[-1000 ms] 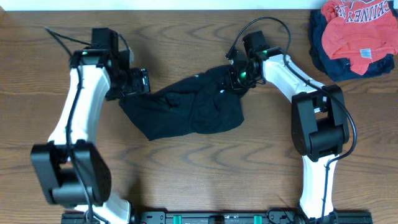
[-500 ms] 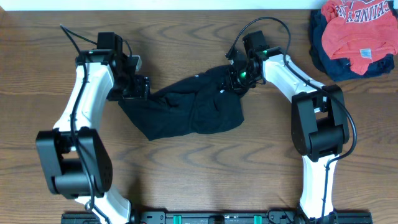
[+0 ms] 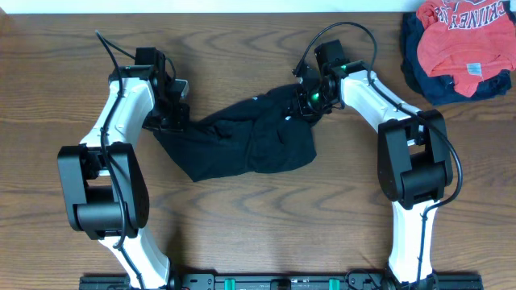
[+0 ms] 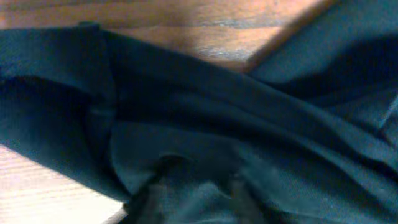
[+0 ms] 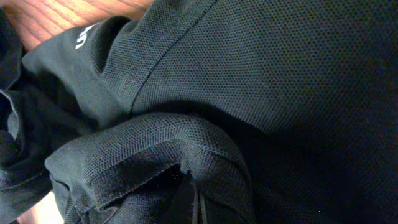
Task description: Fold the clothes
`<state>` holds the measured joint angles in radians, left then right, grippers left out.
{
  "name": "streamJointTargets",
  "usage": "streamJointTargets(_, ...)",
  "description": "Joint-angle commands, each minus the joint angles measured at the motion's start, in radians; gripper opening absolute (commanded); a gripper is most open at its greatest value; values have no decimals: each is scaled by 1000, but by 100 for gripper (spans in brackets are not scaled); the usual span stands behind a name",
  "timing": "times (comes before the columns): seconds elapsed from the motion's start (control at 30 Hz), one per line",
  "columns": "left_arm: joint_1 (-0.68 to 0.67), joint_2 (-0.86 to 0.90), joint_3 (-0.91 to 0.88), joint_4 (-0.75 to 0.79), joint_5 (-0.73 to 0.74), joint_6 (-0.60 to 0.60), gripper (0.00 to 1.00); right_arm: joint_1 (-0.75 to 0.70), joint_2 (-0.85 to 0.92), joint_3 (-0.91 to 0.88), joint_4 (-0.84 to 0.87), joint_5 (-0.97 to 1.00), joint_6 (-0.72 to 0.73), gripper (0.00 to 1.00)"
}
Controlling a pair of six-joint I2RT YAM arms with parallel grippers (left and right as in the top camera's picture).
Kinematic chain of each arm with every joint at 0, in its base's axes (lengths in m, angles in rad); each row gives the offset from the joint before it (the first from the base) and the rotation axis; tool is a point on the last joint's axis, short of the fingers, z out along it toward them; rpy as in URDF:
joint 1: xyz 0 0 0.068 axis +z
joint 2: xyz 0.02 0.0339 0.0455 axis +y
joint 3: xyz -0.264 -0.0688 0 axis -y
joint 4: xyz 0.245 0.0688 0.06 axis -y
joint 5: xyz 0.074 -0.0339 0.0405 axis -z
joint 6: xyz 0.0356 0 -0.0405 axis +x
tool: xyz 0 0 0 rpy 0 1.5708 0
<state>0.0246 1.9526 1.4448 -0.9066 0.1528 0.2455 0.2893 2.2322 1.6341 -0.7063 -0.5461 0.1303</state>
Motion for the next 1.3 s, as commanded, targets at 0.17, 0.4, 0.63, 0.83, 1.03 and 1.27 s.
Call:
streamJointTargets(0.17,0,-4,5,2,-8,-14,6,-10,14,-5,0,19,12,1)
streamJointTargets(0.4,0,-66,18,-50,0,-55,5,-10,14,-5,-1,18,12,1)
streamJointTargets(0.63,0,-232,20,-103,128,-108,6,-10,14,-5,-1,18,12,1)
streamJointTargets(0.83,-21,-330,20,-149,188,-132,6,-10,14,-5,0,18,15,1)
streamJointTargets(1.03,-80,-297,14,-150,188,-131,6,-10,14,-5,-1,18,15,1)
streamJointTargets(1.27,-220,-173,14,-84,203,-132,6,-10,14,-5,-1,18,27,1)
